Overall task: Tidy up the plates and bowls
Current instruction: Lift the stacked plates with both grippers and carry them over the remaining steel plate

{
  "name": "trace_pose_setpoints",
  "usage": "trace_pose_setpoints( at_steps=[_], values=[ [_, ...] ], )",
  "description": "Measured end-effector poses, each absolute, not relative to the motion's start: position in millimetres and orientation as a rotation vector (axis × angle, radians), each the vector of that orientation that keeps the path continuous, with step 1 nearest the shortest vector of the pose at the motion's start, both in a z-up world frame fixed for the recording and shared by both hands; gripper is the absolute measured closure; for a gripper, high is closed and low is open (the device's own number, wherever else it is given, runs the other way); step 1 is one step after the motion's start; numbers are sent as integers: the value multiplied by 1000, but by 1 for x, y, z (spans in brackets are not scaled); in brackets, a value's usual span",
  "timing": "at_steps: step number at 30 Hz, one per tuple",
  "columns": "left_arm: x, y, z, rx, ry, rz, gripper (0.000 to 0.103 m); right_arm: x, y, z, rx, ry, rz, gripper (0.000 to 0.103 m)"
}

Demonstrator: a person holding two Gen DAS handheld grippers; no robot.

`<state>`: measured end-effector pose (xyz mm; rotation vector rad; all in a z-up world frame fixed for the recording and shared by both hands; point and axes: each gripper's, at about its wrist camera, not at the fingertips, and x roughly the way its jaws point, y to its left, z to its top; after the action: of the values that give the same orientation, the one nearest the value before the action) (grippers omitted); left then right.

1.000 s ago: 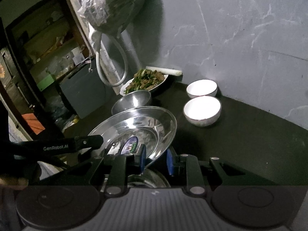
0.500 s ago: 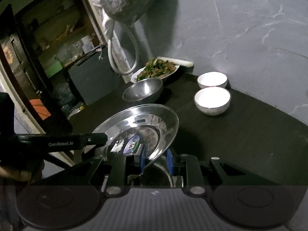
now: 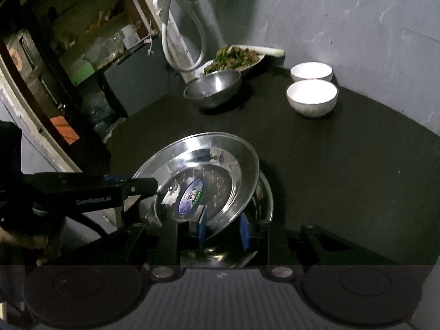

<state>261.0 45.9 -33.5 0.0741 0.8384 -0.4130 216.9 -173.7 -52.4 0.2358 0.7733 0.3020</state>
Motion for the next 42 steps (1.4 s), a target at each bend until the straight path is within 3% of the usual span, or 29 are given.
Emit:
trace_pose_setpoints(
  at_steps=[15,42],
  values=[
    [250,41,-43,125,856,-423,74,215,-172,-55,215,809,297,74],
    [257,33,-55,180,895,-423,68,226,-162,-58,150,850,321,65]
  ],
)
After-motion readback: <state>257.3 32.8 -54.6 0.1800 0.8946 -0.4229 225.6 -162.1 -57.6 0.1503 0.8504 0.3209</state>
